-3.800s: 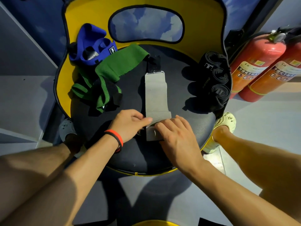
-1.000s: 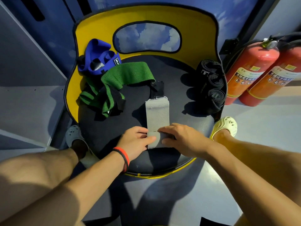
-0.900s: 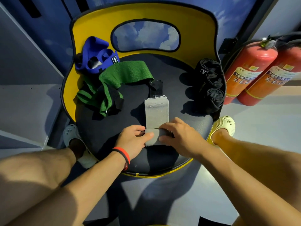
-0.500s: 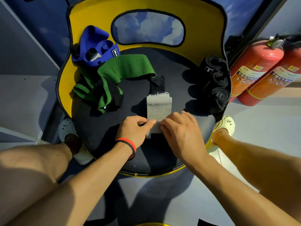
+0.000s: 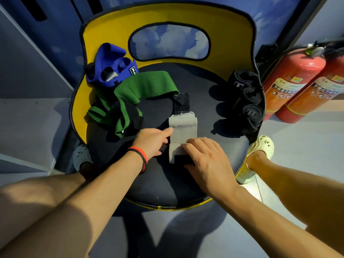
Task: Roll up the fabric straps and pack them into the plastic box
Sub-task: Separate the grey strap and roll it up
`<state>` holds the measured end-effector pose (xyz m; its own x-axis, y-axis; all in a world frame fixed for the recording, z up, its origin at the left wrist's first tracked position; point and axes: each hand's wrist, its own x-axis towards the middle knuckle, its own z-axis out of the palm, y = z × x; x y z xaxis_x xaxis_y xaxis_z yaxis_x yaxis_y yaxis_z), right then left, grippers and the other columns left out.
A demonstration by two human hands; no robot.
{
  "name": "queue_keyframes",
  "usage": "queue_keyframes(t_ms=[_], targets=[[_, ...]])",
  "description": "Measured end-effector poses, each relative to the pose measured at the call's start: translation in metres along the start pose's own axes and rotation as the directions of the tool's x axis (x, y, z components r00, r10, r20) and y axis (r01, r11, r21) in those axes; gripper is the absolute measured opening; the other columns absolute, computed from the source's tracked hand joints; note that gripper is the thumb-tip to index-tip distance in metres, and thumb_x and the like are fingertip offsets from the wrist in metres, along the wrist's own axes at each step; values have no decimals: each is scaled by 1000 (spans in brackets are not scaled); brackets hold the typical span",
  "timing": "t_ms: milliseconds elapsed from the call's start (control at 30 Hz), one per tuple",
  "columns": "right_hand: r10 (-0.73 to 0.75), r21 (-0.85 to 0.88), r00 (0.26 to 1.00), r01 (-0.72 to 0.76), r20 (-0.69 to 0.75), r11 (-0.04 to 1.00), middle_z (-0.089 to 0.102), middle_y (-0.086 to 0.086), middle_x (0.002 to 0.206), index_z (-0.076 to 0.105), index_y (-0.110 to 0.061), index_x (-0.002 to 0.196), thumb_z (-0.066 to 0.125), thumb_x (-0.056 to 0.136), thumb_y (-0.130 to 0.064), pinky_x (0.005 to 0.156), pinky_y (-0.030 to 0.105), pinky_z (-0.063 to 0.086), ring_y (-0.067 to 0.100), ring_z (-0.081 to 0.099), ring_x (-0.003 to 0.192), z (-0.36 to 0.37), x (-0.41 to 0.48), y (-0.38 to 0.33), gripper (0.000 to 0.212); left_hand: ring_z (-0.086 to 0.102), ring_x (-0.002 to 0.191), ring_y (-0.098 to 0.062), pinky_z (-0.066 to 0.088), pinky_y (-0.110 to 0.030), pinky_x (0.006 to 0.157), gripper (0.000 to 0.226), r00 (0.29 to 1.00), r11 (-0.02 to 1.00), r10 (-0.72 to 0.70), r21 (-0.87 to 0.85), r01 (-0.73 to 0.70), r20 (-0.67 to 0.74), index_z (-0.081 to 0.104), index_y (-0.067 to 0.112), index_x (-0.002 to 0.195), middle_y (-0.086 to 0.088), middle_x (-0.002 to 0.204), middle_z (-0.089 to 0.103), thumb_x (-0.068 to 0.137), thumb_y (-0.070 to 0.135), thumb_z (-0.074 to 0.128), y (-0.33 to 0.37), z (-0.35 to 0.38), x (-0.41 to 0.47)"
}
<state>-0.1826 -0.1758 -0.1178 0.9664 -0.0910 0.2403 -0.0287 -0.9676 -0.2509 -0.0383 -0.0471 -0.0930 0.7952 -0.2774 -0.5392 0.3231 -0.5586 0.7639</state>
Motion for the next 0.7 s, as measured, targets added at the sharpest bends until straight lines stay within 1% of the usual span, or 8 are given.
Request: queue_keyframes(t_ms=[67, 167, 200, 267, 367, 467, 600, 700], targets=[[3, 1, 1000, -3, 3, 1000, 62, -2, 110, 63, -18, 108, 71, 83, -24, 98, 35, 41, 25, 56, 102, -1, 0, 0, 28, 68, 85, -18, 50, -24, 65, 39, 998, 987, -61, -148, 60, 0, 70, 9, 109, -8, 98, 75, 96, 45, 61, 17, -5, 10], [15, 11, 1000, -15, 3, 1000, 62, -3, 111, 63, -20, 109, 72, 82, -26, 98, 35, 42, 24, 57, 104, -2, 0, 1, 29, 71, 92, -17, 50, -30, 79, 35, 985, 949, -101, -283, 139, 142, 62, 20, 114, -4, 99, 75, 96, 50, 59, 36, -8, 26], [20, 19, 1000, -20, 3, 1000, 62, -3, 110, 62, -20, 109, 73, 81, -26, 97, 35, 43, 24, 58, 103, -3, 0, 1, 30, 70, 89, -15, 52, -29, 79, 32, 979, 943, -96, -298, 147, 179, 63, 21, 114, -3, 98, 75, 95, 47, 63, 40, -6, 30], [28, 45, 1000, -28, -3, 999, 62, -3, 110, 61, -22, 110, 73, 81, -26, 96, 35, 43, 23, 58, 103, -3, -1, 2, 32, 68, 80, -13, 55, -25, 72, 23, 980, 941, -45, -321, 107, 195, 66, 17, 115, -3, 92, 73, 94, 24, 70, 46, -1, 39], [24, 65, 1000, -24, -6, 998, 62, -4, 109, 60, -24, 111, 73, 80, -25, 98, 35, 43, 23, 57, 103, -2, 0, 2, 34, 67, 83, -15, 56, -21, 71, 27, 982, 951, 29, -309, 31, 188, 72, 13, 109, -6, 93, 74, 89, -4, 66, 51, 2, 51], [31, 64, 999, -31, 13, 997, 62, -5, 111, 61, -24, 111, 71, 81, -27, 99, 34, 41, 23, 57, 105, -2, 1, 2, 31, 67, 88, -13, 53, -20, 75, 38, 983, 950, 80, -312, -25, 164, 74, 18, 108, -4, 99, 74, 87, -12, 62, 56, 1, 60], [49, 105, 998, -52, 24, 993, 63, -8, 111, 59, -29, 112, 72, 82, -29, 100, 33, 41, 19, 58, 106, -2, 3, 4, 33, 68, 85, -6, 55, -17, 74, 53, 976, 966, 166, -224, -132, 141, 72, 19, 119, 3, 104, 73, 84, -19, 58, 60, 1, 69], [64, 112, 996, -71, 66, 991, 64, -9, 114, 58, -29, 114, 75, 80, -31, 102, 35, 42, 18, 59, 106, -2, 7, 7, 38, 70, 101, -16, 57, -30, 93, 65, 966, 978, 197, -99, -183, 166, 68, 19, 126, -4, 112, 73, 78, -23, 58, 50, 1, 83]])
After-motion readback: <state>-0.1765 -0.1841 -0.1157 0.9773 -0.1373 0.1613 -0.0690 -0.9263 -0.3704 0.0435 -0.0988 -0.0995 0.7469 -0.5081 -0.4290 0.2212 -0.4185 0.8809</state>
